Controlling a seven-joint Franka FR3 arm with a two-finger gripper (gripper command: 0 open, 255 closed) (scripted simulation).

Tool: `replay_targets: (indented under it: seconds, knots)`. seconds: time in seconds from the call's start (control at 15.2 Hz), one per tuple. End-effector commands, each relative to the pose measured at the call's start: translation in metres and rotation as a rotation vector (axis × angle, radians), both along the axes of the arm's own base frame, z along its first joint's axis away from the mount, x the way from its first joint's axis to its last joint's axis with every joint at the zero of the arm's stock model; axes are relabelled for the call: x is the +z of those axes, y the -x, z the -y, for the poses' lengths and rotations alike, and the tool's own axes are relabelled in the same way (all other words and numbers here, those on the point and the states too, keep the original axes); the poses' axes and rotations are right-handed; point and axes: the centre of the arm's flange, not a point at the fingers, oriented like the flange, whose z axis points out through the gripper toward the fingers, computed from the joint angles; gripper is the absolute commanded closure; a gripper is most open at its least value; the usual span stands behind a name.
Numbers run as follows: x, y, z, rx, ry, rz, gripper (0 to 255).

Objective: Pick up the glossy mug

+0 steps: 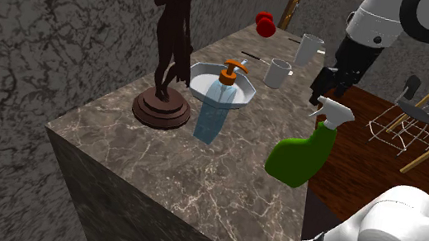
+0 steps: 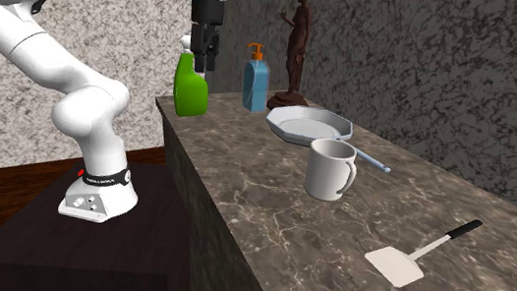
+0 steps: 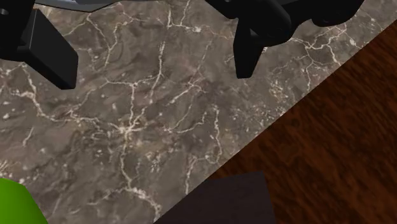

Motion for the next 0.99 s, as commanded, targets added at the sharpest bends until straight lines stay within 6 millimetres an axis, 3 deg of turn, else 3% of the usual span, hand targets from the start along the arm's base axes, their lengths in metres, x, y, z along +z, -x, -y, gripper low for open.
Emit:
replay_targets:
  seconds: [0.0, 0.92]
  knots:
    - [0.0, 0.0, 0.0, 0.0, 0.0, 0.0, 0]
    - [-0.032, -0.151, 0.103, -0.018, -0.049, 0.025, 0]
